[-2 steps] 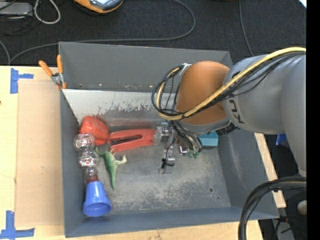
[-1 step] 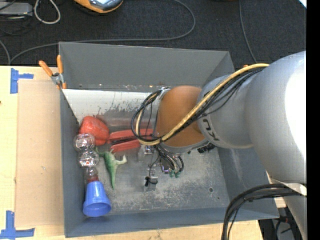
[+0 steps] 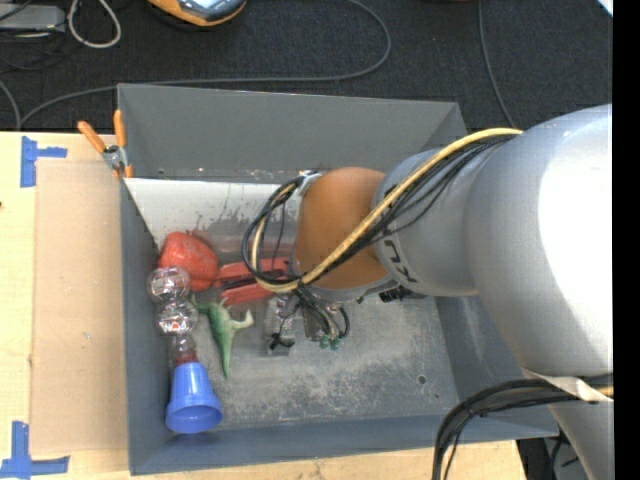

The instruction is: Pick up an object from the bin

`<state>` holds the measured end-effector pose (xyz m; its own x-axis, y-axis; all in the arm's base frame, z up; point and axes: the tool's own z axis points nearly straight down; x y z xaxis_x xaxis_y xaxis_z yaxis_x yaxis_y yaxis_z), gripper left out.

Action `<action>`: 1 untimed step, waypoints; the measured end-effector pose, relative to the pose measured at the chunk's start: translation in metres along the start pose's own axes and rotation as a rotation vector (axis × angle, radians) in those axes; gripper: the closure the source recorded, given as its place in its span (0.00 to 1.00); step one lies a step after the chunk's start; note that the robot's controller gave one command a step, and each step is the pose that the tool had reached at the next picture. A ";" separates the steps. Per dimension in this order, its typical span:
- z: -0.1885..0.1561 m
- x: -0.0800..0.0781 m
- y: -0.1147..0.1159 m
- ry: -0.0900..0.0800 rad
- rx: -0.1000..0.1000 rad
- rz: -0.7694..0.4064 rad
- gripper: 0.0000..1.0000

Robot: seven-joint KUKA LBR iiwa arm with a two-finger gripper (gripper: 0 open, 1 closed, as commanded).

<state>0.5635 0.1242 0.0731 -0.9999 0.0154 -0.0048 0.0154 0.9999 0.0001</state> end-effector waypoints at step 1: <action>0.000 0.000 0.000 0.000 0.000 0.001 0.00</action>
Offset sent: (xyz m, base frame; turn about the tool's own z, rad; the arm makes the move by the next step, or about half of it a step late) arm 0.0000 0.0000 0.0000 0.0000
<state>0.5636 0.1241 0.0732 -0.9999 0.0159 -0.0050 0.0159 0.9999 0.0001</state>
